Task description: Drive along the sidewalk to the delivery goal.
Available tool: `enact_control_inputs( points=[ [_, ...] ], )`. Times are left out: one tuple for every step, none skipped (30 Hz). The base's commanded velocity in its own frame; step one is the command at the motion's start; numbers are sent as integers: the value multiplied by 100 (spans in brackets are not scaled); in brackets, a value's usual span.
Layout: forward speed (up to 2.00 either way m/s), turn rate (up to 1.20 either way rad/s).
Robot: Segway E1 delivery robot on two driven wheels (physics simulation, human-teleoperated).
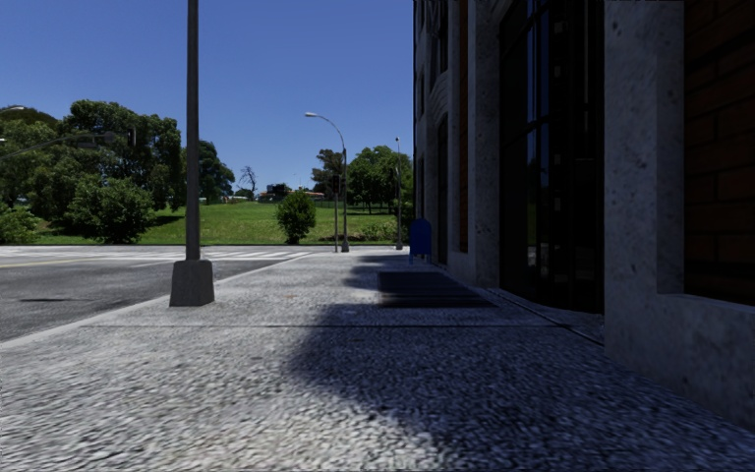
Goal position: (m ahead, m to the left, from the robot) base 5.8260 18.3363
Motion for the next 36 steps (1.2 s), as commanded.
enact_control_inputs(
  points=[
    [200,0],
    [200,0],
    [200,0],
    [200,0],
    [200,0],
    [200,0],
    [200,0],
    [200,0],
    [200,0],
    [200,0],
    [200,0],
    [200,0],
    [200,0],
    [200,0],
    [200,0],
    [200,0],
    [200,0],
    [200,0],
    [200,0],
    [200,0],
    [200,0],
    [200,0],
    [200,0],
    [200,0],
    [200,0],
    [200,0],
    [200,0],
    [200,0],
    [200,0],
    [200,0],
    [200,0],
    [200,0],
    [200,0],
    [200,0],
    [200,0],
    [200,0]
  ],
)
